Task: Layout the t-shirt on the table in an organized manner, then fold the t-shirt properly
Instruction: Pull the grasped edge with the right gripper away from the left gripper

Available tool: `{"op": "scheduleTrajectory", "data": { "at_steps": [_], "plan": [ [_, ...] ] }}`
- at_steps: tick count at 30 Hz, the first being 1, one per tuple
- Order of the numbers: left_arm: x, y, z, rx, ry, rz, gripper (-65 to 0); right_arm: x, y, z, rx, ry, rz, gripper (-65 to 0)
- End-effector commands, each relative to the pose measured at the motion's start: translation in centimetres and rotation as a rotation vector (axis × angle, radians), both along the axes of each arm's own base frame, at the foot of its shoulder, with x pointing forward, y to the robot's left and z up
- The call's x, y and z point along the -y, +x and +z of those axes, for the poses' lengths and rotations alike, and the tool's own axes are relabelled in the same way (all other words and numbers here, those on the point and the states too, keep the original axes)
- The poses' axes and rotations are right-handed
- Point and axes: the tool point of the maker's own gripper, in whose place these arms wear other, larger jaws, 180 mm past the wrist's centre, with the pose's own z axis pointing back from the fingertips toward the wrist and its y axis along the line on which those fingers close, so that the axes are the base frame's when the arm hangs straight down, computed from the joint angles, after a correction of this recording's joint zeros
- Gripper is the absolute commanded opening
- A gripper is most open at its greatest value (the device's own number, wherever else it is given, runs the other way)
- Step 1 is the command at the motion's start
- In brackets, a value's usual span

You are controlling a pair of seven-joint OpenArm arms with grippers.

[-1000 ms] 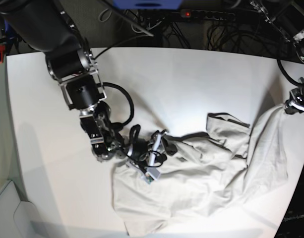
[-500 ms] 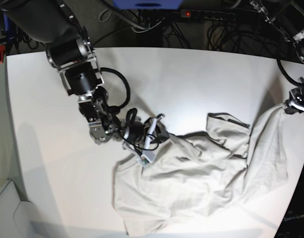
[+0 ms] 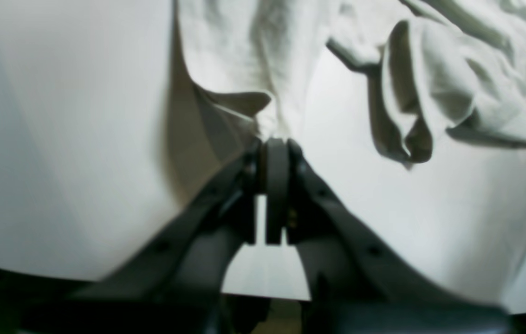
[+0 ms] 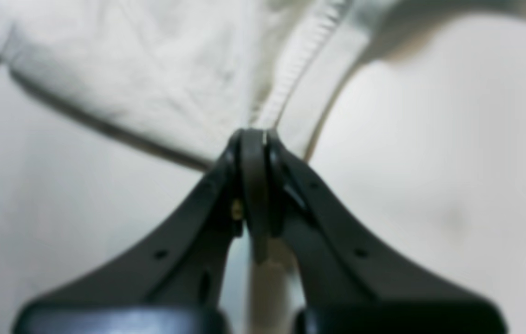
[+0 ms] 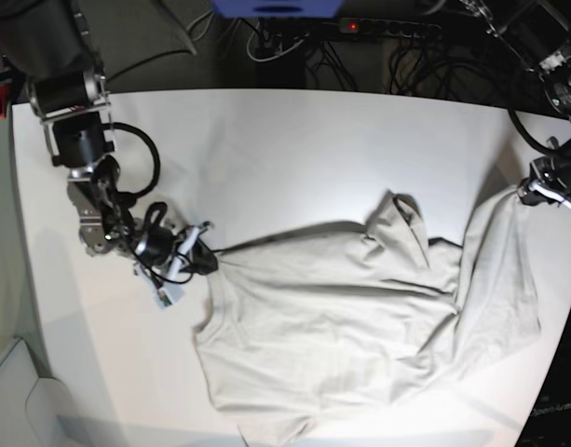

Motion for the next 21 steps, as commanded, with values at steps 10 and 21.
{"op": "scheduleTrajectory", "data": {
  "at_steps": [10, 21],
  "plan": [
    [3.5, 0.9, -0.8, 0.009, -0.032, -0.08, -65.0, 7.3, -6.5, -0.5, -0.01, -0.151, -0.047, -65.0],
    [7.4, 1.3, -3.3, -0.097, -0.006, -0.244, -65.0, 13.7, -10.4, 1.4, 0.013, -0.229, -0.178, -65.0]
  ]
}}
